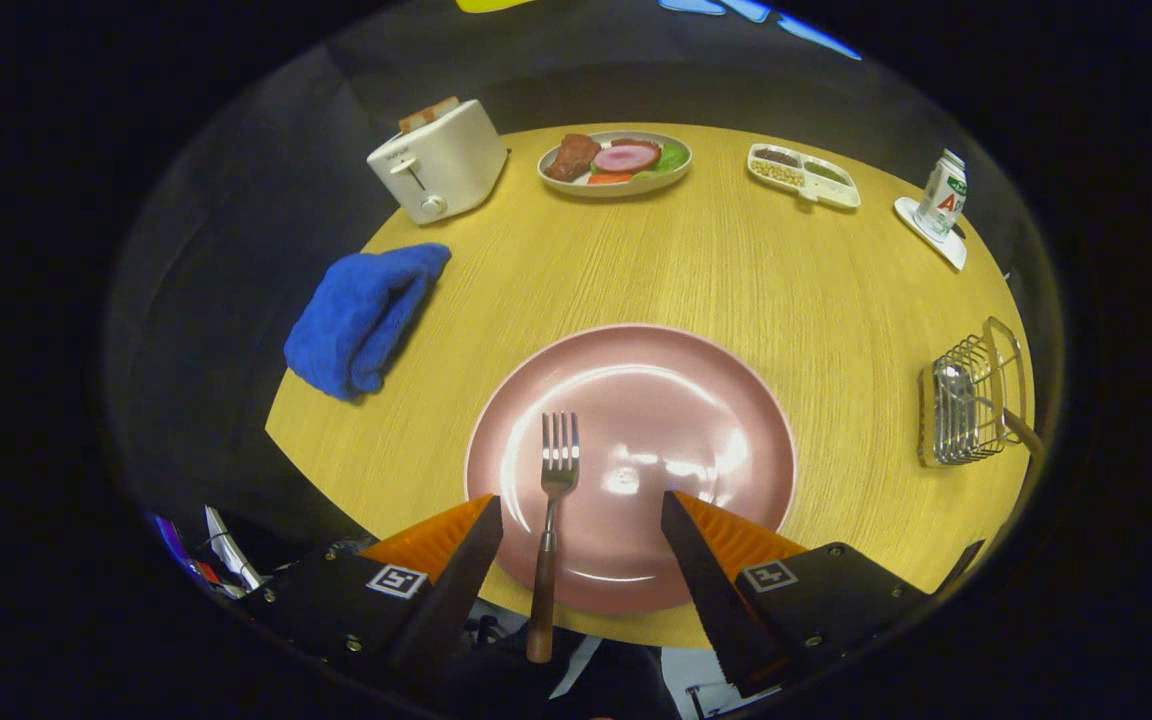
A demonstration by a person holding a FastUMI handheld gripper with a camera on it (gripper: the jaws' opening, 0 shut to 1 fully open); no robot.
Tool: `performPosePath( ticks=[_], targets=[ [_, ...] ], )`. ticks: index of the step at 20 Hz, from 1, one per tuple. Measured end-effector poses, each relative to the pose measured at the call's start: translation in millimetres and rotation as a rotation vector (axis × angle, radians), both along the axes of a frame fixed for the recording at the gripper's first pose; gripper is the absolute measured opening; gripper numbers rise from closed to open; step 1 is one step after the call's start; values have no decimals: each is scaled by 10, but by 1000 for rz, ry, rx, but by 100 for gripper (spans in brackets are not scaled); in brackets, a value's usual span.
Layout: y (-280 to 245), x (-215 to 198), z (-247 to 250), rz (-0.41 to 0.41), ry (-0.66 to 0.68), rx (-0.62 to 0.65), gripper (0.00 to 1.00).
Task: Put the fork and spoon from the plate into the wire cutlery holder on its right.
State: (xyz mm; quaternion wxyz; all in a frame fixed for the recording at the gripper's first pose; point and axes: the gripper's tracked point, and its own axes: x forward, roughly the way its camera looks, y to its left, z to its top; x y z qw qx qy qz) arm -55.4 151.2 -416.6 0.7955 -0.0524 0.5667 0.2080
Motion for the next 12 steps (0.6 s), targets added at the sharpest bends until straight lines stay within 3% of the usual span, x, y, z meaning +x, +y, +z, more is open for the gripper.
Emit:
performPosePath(
  ticks=[7, 9, 10, 12],
  targets=[
    [14, -118, -282, -10, 76, -35, 98],
    [-15, -135, -323, -15, 81, -56, 84],
    [6, -141, -327, -21, 93, -41, 82],
    [-13, -216, -344, -54, 138, -53, 24]
  ],
)
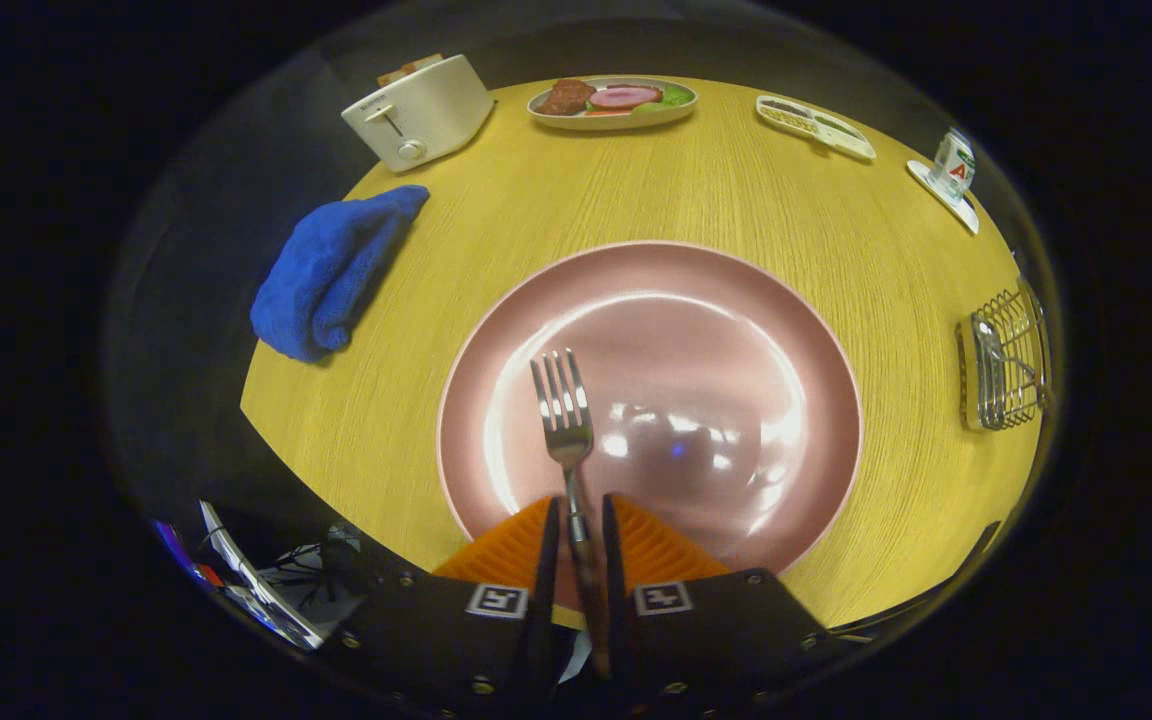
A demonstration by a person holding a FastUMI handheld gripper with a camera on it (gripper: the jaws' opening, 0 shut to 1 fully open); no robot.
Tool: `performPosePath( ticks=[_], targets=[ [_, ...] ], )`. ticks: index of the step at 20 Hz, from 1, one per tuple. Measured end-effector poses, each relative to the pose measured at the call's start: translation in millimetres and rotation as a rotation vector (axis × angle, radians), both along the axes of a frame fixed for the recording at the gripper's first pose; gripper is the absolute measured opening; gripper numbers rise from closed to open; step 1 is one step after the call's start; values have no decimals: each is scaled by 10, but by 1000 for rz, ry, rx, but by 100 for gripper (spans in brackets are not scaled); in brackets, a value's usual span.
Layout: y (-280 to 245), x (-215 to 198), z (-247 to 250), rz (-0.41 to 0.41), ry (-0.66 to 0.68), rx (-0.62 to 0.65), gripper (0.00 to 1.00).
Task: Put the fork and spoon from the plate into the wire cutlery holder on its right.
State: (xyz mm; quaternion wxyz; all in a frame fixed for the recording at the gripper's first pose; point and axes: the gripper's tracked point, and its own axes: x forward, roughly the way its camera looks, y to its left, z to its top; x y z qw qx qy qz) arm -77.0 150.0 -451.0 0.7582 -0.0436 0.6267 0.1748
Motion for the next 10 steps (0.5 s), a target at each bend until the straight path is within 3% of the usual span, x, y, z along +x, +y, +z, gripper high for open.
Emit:
performPosePath(
  ticks=[2, 3, 10],
  targets=[
    [4, 44, -11, -26, -7, 14, 18],
    [-6, 57, 25, -19, -2, 9, 2],
    [11, 69, 100, -27, -27, 60, 2]
  ],
)
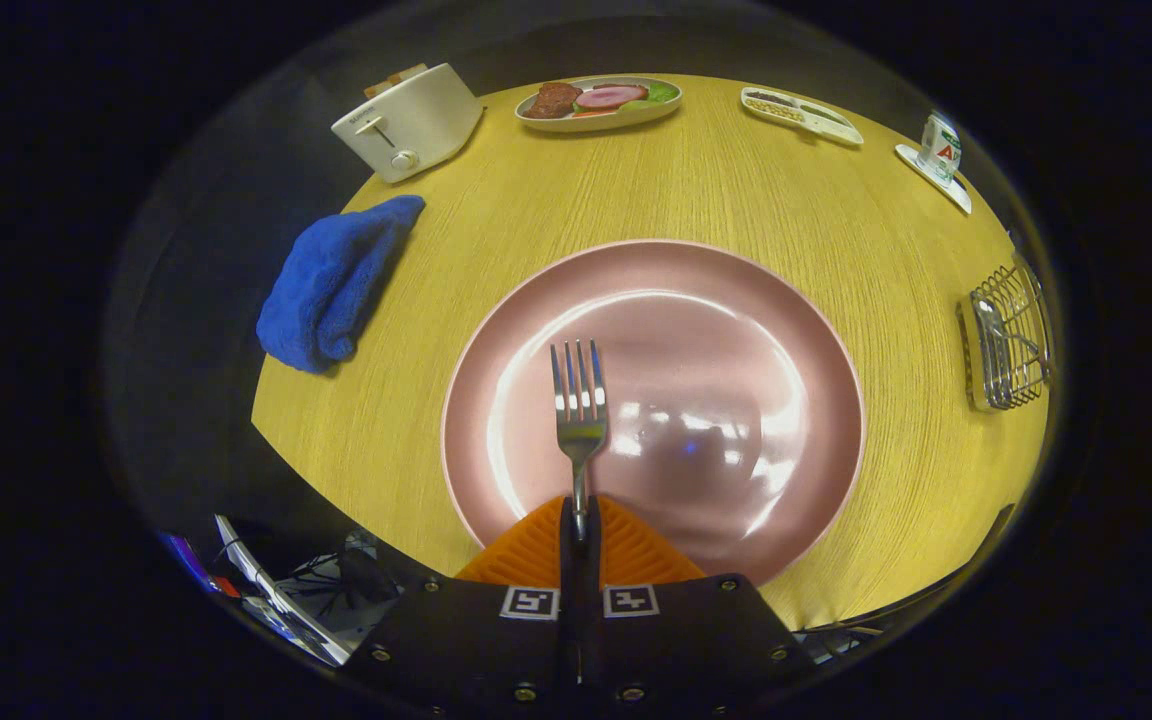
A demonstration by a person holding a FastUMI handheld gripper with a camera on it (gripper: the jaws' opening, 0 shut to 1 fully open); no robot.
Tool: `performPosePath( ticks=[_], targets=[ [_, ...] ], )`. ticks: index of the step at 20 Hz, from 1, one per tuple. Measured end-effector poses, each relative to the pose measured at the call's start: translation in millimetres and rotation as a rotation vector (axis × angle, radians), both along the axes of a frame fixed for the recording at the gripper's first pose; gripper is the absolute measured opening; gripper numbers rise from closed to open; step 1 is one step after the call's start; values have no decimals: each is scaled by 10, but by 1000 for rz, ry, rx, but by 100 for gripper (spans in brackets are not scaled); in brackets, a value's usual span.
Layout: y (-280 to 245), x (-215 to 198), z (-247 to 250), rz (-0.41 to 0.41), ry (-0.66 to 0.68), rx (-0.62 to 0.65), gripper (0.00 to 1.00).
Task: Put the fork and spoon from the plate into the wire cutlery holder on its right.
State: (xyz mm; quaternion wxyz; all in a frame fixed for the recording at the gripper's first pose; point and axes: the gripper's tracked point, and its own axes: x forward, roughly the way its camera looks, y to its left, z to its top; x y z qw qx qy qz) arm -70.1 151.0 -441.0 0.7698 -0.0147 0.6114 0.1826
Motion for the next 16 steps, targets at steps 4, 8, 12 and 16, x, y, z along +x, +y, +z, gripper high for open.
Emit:
performPosePath(
  ticks=[4, 8, 12, 16],
  targets=[
    [-2, 37, 38, -11, -7, 10, 2],
    [-1, 51, 64, -17, -6, 28, 2],
    [2, 47, 97, -24, -4, 45, 2],
    [-45, 102, 190, -37, -15, 58, 2]
  ],
)
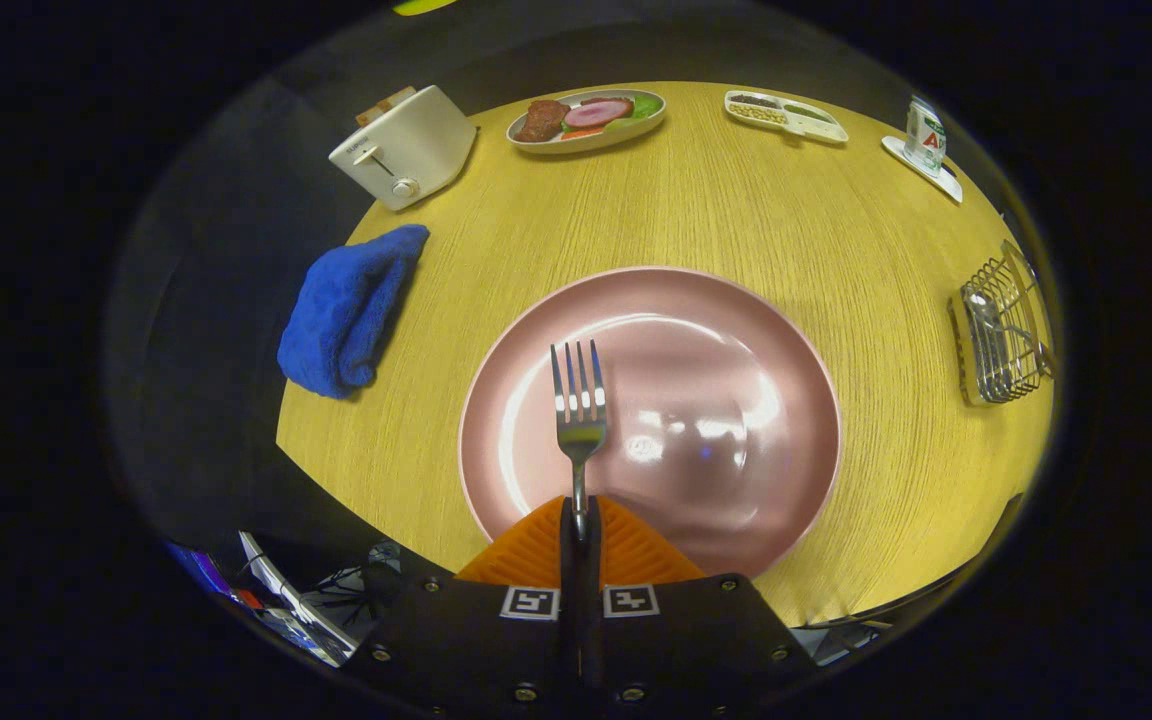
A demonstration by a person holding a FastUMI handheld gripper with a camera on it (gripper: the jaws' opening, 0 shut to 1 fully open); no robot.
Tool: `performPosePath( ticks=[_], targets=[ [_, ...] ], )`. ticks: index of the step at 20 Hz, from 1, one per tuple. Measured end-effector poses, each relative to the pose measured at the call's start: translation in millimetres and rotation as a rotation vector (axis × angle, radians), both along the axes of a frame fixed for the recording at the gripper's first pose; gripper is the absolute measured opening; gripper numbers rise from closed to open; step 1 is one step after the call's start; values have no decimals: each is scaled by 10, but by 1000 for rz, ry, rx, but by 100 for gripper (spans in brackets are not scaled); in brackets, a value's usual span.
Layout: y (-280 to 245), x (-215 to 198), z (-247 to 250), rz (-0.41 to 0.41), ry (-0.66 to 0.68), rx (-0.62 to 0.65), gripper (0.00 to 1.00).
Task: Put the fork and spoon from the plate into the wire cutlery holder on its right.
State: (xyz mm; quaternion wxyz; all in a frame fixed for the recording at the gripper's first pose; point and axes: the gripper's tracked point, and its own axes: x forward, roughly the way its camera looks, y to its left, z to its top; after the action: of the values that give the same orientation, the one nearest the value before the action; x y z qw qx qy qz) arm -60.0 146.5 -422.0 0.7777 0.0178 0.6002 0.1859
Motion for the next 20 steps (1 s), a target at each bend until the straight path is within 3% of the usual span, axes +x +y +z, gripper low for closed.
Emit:
performPosePath(
  ticks=[8, 20],
  targets=[
    [-396, 344, 209, -75, -54, -2, 2],
    [-1752, 954, 736, -198, -126, -79, 2]
  ],
)
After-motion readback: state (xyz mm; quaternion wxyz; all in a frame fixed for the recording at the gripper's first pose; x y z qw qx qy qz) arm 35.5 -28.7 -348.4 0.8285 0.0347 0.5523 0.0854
